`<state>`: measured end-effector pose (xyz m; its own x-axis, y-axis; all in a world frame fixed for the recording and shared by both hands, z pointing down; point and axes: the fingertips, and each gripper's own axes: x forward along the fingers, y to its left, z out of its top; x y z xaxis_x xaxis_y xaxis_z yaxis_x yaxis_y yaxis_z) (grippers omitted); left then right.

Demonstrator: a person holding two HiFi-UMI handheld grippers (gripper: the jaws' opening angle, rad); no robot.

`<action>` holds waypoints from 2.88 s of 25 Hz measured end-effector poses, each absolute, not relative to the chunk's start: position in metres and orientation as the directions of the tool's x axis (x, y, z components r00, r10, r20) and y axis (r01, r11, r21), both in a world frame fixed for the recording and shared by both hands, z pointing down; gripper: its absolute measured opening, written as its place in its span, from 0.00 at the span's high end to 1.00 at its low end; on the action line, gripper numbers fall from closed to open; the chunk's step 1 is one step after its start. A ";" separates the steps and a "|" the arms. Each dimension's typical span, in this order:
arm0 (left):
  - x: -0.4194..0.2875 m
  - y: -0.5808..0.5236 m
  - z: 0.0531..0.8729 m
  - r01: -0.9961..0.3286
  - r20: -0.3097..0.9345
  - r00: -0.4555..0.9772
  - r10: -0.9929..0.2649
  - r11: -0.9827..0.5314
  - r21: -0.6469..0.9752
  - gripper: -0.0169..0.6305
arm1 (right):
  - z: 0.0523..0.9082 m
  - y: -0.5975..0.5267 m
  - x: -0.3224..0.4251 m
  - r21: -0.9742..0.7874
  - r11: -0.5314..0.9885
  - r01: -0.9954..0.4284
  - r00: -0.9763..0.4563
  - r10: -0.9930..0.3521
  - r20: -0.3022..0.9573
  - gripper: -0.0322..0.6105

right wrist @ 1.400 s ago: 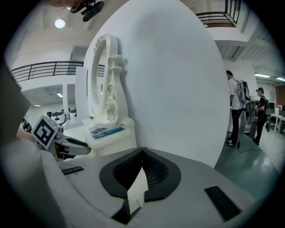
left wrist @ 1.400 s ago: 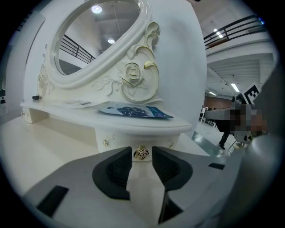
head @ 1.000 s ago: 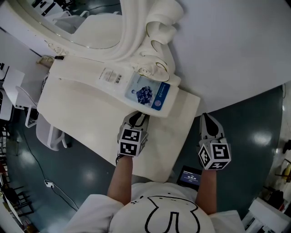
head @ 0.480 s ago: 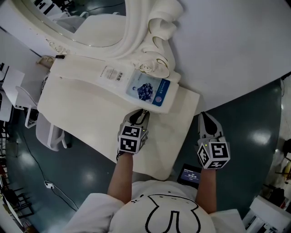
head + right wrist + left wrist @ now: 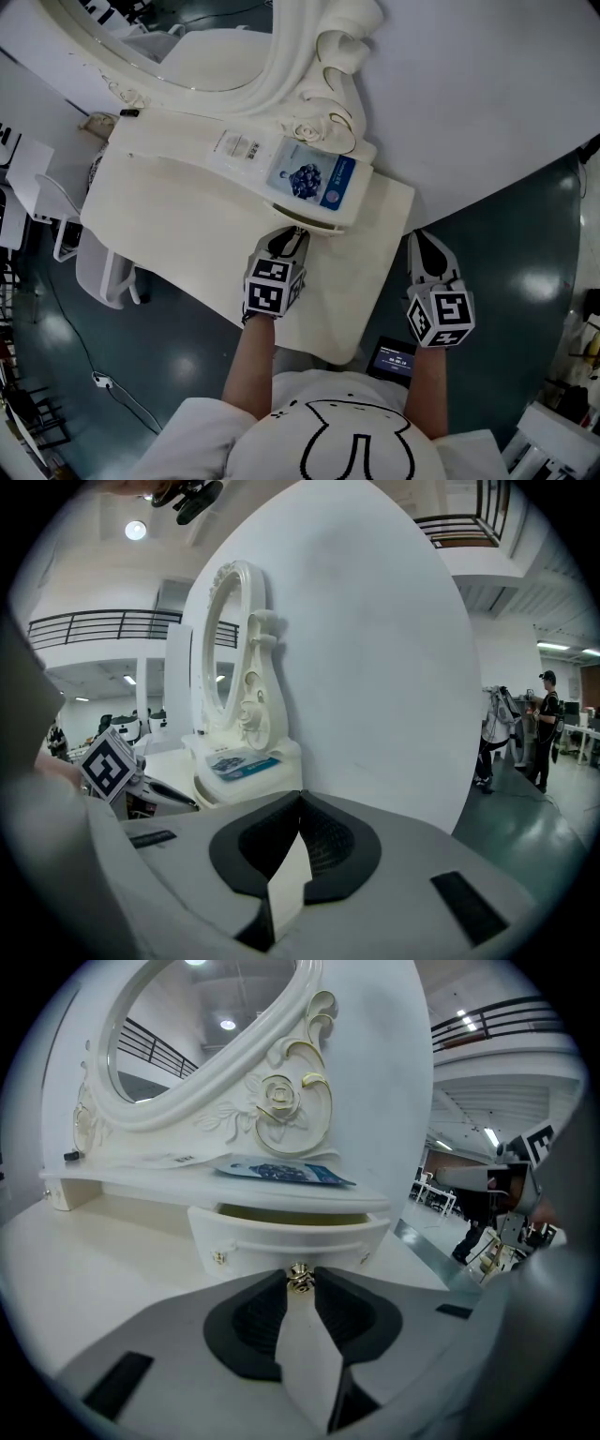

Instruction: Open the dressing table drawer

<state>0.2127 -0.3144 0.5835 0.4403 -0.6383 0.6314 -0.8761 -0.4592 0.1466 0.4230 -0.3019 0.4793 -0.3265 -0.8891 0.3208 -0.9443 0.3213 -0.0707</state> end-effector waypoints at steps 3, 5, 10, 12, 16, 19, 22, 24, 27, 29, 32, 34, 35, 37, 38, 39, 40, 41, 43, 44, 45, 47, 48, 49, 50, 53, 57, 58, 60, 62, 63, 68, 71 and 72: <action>0.210 -0.312 0.584 -0.878 0.635 0.439 -0.635 -0.454 0.152 0.79 | 0.480 -0.300 0.420 -0.072 0.327 -0.942 -0.332 -0.885 0.325 0.93; 0.209 -0.309 0.584 -0.879 0.635 0.440 -0.635 -0.451 0.158 0.79 | 0.479 -0.298 0.419 -0.072 0.328 -0.942 -0.333 -0.885 0.327 0.93; 0.206 -0.299 0.582 -0.877 0.628 0.444 -0.640 -0.454 0.157 0.79 | 0.476 -0.288 0.415 -0.067 0.335 -0.940 -0.338 -0.887 0.316 0.93; 0.204 -0.296 0.581 -0.877 0.626 0.444 -0.641 -0.455 0.156 0.79 | 0.475 -0.285 0.413 -0.065 0.339 -0.939 -0.342 -0.886 0.314 0.93; 0.202 -0.290 0.581 -0.876 0.627 0.444 -0.641 -0.457 0.154 0.79 | 0.475 -0.278 0.410 -0.065 0.342 -0.937 -0.345 -0.885 0.313 0.93; 0.200 -0.285 0.581 -0.877 0.626 0.443 -0.641 -0.456 0.154 0.79 | 0.475 -0.273 0.407 -0.067 0.342 -0.937 -0.345 -0.885 0.313 0.93; 0.198 -0.280 0.581 -0.876 0.625 0.445 -0.641 -0.455 0.157 0.79 | 0.475 -0.268 0.405 -0.068 0.342 -0.937 -0.345 -0.885 0.312 0.93; 0.196 -0.277 0.581 -0.876 0.626 0.446 -0.640 -0.455 0.159 0.79 | 0.474 -0.266 0.403 -0.068 0.342 -0.937 -0.346 -0.885 0.311 0.93; 0.195 -0.273 0.581 -0.876 0.628 0.445 -0.638 -0.456 0.158 0.79 | 0.473 -0.262 0.401 -0.066 0.344 -0.937 -0.347 -0.886 0.308 0.93; 0.194 -0.270 0.581 -0.875 0.629 0.445 -0.637 -0.457 0.157 0.79 | 0.472 -0.261 0.400 -0.065 0.344 -0.937 -0.347 -0.886 0.307 0.93; 0.193 -0.266 0.581 -0.873 0.631 0.448 -0.633 -0.462 0.156 0.79 | 0.471 -0.259 0.398 -0.064 0.345 -0.936 -0.347 -0.886 0.306 0.93; 0.192 -0.264 0.581 -0.873 0.631 0.448 -0.633 -0.463 0.156 0.79 | 0.471 -0.258 0.395 -0.064 0.348 -0.935 -0.351 -0.885 0.306 0.93; 0.191 -0.263 0.581 -0.873 0.631 0.448 -0.633 -0.463 0.156 0.79 | 0.471 -0.257 0.394 -0.064 0.351 -0.934 -0.353 -0.884 0.305 0.93; 0.190 -0.261 0.581 -0.872 0.632 0.449 -0.632 -0.464 0.155 0.79 | 0.470 -0.256 0.391 -0.064 0.354 -0.933 -0.356 -0.883 0.305 0.93; 0.189 -0.260 0.581 -0.872 0.633 0.448 -0.631 -0.464 0.154 0.79 | 0.470 -0.256 0.390 -0.064 0.356 -0.932 -0.358 -0.883 0.304 0.93; 0.189 -0.259 0.581 -0.872 0.634 0.448 -0.630 -0.466 0.153 0.79 | 0.469 -0.256 0.389 -0.063 0.358 -0.932 -0.359 -0.882 0.304 0.93; 0.188 -0.257 0.581 -0.871 0.635 0.448 -0.629 -0.467 0.153 0.79 | 0.469 -0.255 0.387 -0.063 0.359 -0.931 -0.361 -0.882 0.303 0.93; 0.188 -0.256 0.581 -0.871 0.636 0.448 -0.628 -0.467 0.153 0.79 | 0.468 -0.254 0.386 -0.062 0.360 -0.931 -0.362 -0.882 0.302 0.93; 0.187 -0.255 0.581 -0.871 0.636 0.448 -0.628 -0.466 0.153 0.79 | 0.467 -0.254 0.385 -0.061 0.361 -0.931 -0.362 -0.883 0.300 0.93; 0.187 -0.255 0.581 -0.872 0.636 0.447 -0.629 -0.466 0.152 0.79 | 0.466 -0.254 0.385 -0.061 0.361 -0.931 -0.362 -0.883 0.298 0.93; 0.187 -0.256 0.581 -0.872 0.636 0.447 -0.629 -0.465 0.152 0.79 | 0.465 -0.253 0.385 -0.060 0.360 -0.931 -0.361 -0.884 0.296 0.93; 0.187 -0.256 0.581 -0.872 0.636 0.447 -0.629 -0.465 0.153 0.79 | 0.464 -0.253 0.385 -0.058 0.358 -0.932 -0.359 -0.886 0.294 0.93; 0.187 -0.256 0.581 -0.871 0.634 0.449 -0.630 -0.465 0.156 0.79 | 0.463 -0.252 0.386 -0.057 0.356 -0.933 -0.357 -0.887 0.294 0.93; 0.187 -0.256 0.581 -0.871 0.630 0.453 -0.631 -0.465 0.160 0.79 | 0.463 -0.252 0.386 -0.056 0.354 -0.933 -0.354 -0.888 0.294 0.93; 0.187 -0.256 0.581 -0.870 0.627 0.456 -0.632 -0.464 0.165 0.79 | 0.463 -0.251 0.387 -0.055 0.352 -0.934 -0.352 -0.888 0.295 0.93; 0.188 -0.257 0.581 -0.868 0.618 0.462 -0.636 -0.466 0.171 0.79 | 0.463 -0.248 0.387 -0.051 0.352 -0.934 -0.351 -0.887 0.300 0.93; 0.189 -0.260 0.581 -0.866 0.617 0.465 -0.634 -0.472 0.167 0.79 | 0.461 -0.247 0.391 -0.048 0.343 -0.938 -0.341 -0.892 0.297 0.93; 0.189 -0.260 0.582 -0.864 0.618 0.467 -0.632 -0.475 0.168 0.79 | 0.461 -0.248 0.392 -0.047 0.338 -0.940 -0.337 -0.894 0.295 0.93; 0.190 -0.260 0.582 -0.862 0.622 0.470 -0.627 -0.477 0.170 0.79 | 0.459 -0.249 0.394 -0.046 0.333 -0.942 -0.331 -0.898 0.291 0.93; 0.190 -0.260 0.582 -0.864 0.624 0.465 -0.628 -0.476 0.165 0.79 | 0.457 -0.250 0.394 -0.044 0.332 -0.942 -0.331 -0.899 0.286 0.93; 0.190 -0.260 0.582 -0.866 0.624 0.462 -0.630 -0.474 0.162 0.79 | 0.455 -0.251 0.394 -0.044 0.334 -0.942 -0.332 -0.900 0.283 0.93; 0.192 -0.260 0.582 -0.859 0.642 0.469 -0.606 -0.481 0.174 0.76 | 0.446 -0.257 0.390 -0.037 0.343 -0.938 -0.340 -0.902 0.267 0.93; 0.195 -0.258 0.580 -0.843 0.662 0.481 -0.575 -0.509 0.171 0.70 | 0.436 -0.261 0.388 -0.031 0.346 -0.938 -0.342 -0.906 0.250 0.93; 0.195 -0.258 0.578 -0.839 0.665 0.484 -0.569 -0.517 0.168 0.70 | 0.432 -0.263 0.387 -0.028 0.347 -0.937 -0.343 -0.907 0.243 0.93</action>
